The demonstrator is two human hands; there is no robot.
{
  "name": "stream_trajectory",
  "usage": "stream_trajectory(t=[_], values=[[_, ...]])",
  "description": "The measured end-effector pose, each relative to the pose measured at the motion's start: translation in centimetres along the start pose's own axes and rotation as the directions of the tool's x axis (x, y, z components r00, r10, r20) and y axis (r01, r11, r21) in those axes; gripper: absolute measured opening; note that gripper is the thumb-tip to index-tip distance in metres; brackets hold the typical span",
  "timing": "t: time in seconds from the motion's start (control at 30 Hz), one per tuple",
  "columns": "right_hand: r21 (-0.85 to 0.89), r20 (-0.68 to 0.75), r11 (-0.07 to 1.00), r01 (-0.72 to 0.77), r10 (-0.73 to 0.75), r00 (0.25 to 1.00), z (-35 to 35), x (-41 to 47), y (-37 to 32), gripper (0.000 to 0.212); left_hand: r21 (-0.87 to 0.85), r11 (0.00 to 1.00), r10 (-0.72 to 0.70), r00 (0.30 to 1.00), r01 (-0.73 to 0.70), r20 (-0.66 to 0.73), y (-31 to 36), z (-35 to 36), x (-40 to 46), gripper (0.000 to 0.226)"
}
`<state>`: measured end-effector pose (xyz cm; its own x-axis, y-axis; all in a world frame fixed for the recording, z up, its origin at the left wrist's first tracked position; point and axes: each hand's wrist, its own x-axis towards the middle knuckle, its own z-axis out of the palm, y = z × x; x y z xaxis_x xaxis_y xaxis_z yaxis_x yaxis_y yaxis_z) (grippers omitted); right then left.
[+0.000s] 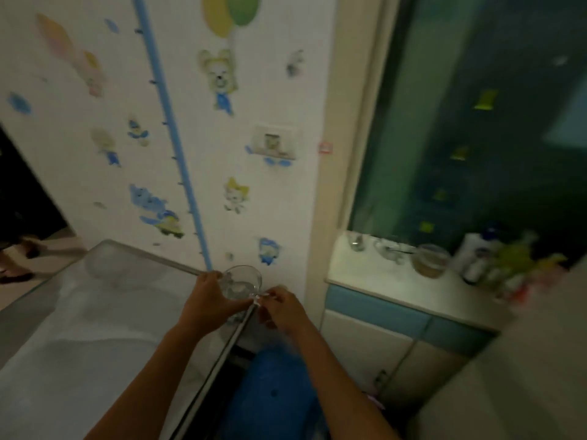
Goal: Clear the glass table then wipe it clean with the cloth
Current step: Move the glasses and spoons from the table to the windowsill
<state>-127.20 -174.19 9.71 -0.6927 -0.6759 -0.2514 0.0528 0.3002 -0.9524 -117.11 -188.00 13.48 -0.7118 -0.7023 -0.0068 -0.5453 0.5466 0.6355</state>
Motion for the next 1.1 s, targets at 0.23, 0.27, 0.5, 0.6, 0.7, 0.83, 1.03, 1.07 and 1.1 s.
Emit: stream_trajectory(t=[0.23, 0.27, 0.5, 0.6, 0.7, 0.83, 1.03, 1.07, 1.1], values=[[0.101, -0.120, 0.990, -0.094, 0.105, 0.987, -12.5, -4.5, 2.9, 0.017, -0.035, 0.994, 0.110, 0.987, -0.106, 0.114, 10.6, 8.2, -2.1, 0.096], [0.117, -0.134, 0.988, -0.105, 0.121, 0.984, -13.8, -4.7, 3.3, 0.017, -0.038, 0.991, 0.131, 0.982, -0.127, 0.135, 11.6, 9.3, -2.2, 0.096], [0.201, -0.266, 0.969, -0.144, 0.196, 0.944, -21.2, -3.4, 6.4, 0.016, -0.049, 0.981, 0.195, 0.946, -0.188, 0.258, 17.0, 16.7, 0.8, 0.099], [0.225, -0.317, 0.963, -0.147, 0.215, 0.924, -23.2, -1.1, 7.1, 0.015, -0.047, 0.981, 0.192, 0.926, -0.187, 0.324, 18.0, 19.6, 4.1, 0.098], [0.261, -0.341, 0.953, -0.154, 0.240, 0.909, -24.3, 2.0, 7.4, 0.012, 0.009, 0.978, 0.193, 0.926, -0.207, 0.325, 17.6, 22.8, 8.3, 0.095], [0.305, -0.374, 0.941, -0.150, 0.263, 0.889, -25.0, 6.1, 7.9, 0.018, 0.042, 0.987, 0.127, 0.924, -0.152, 0.360, 18.5, 24.7, 11.5, 0.098], [0.459, -0.341, 0.878, -0.135, 0.314, 0.886, -26.2, 10.1, 8.4, 0.015, 0.169, 0.976, 0.069, 0.936, -0.135, 0.346, 20.8, 26.8, 13.9, 0.097], [0.462, -0.350, 0.877, -0.134, 0.319, 0.881, -26.4, 10.6, 8.5, 0.015, 0.188, 0.972, 0.066, 0.938, -0.137, 0.340, 21.0, 27.2, 14.1, 0.097], [0.453, -0.359, 0.880, -0.138, 0.322, 0.876, -26.7, 10.9, 8.5, 0.015, 0.195, 0.972, 0.060, 0.937, -0.133, 0.345, 21.2, 27.5, 14.4, 0.095]])
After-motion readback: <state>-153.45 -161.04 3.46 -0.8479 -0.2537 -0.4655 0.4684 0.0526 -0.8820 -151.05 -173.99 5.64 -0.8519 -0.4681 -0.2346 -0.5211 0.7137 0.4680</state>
